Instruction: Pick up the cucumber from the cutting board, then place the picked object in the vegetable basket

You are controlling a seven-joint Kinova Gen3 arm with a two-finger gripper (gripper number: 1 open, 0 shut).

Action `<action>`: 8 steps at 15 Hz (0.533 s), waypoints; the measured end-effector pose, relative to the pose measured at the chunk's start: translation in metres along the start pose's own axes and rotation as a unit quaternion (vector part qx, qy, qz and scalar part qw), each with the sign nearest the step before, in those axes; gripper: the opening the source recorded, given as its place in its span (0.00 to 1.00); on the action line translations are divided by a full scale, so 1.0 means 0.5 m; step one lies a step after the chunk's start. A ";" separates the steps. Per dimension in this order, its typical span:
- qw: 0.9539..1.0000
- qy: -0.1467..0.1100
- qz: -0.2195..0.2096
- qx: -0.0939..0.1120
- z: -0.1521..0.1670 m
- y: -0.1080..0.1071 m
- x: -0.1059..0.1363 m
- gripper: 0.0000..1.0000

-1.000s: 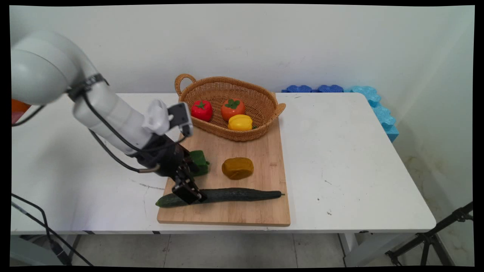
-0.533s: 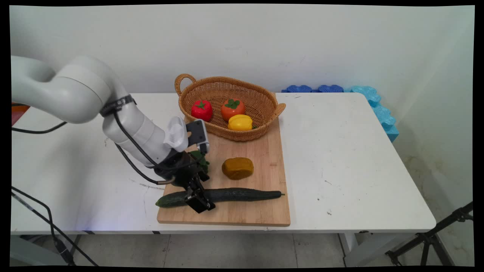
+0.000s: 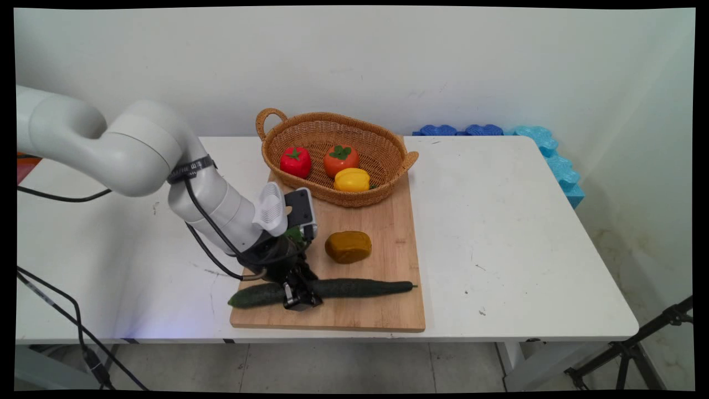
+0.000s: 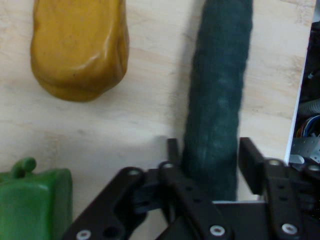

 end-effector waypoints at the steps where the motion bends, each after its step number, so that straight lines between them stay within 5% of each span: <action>1: 1.000 0.001 0.003 0.000 0.002 0.002 0.000 0.00; 8: 1.000 0.015 0.010 -0.001 -0.061 0.011 0.012 0.00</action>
